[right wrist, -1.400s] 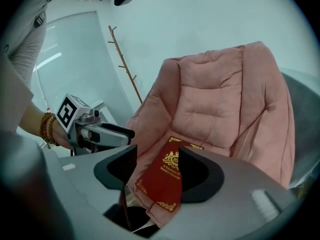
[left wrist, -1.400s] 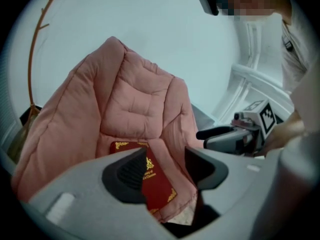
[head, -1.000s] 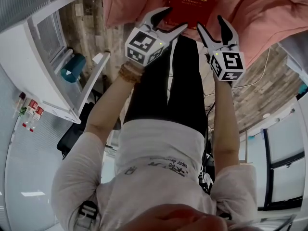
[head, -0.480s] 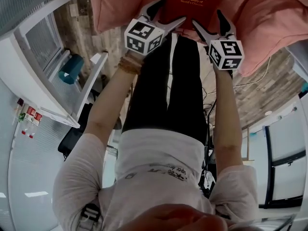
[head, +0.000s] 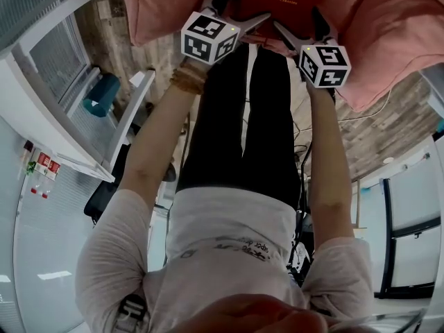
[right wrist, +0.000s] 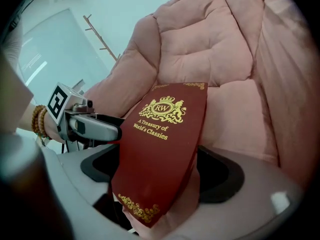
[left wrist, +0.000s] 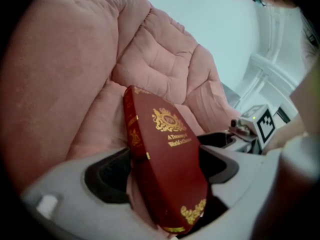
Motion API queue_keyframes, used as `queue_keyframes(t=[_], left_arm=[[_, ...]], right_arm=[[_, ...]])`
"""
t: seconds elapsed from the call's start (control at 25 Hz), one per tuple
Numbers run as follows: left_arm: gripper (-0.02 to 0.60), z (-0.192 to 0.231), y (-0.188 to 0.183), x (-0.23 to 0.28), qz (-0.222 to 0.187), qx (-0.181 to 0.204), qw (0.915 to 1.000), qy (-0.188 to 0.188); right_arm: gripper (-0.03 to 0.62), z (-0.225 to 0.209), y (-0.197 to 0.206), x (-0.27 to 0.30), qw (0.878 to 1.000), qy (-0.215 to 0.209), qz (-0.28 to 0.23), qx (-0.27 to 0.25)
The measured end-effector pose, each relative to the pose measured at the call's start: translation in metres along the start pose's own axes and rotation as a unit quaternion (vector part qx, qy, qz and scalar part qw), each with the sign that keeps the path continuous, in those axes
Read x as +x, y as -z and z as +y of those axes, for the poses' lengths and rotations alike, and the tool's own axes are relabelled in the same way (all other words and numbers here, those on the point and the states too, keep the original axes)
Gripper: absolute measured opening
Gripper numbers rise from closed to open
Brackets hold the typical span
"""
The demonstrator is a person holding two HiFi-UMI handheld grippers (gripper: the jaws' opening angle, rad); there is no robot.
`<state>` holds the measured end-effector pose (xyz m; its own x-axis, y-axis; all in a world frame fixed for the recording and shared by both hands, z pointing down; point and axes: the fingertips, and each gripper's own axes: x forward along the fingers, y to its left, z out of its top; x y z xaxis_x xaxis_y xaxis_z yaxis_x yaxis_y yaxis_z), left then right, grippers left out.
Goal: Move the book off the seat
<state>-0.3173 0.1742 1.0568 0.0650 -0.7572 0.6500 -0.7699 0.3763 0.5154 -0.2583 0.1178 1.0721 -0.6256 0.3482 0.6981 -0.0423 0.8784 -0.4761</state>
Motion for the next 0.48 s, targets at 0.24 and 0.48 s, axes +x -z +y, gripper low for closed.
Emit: queue_keyframes(t=[0.24, 0.48], left_arm=[[0.423, 0.003, 0.0082, 0.0085, 0.015, 0.01, 0.9998, -0.006], [0.417, 0.0054, 0.0106, 0.0094, 0.021, 0.023, 0.9993, -0.019]], right_arm=[[0.457, -0.0017, 0.0012, 0.0081, 1.0, 0.008, 0.002, -0.004], [0.408, -0.0027, -0.0009, 0.0069, 1.0, 0.02, 0.005, -0.013]])
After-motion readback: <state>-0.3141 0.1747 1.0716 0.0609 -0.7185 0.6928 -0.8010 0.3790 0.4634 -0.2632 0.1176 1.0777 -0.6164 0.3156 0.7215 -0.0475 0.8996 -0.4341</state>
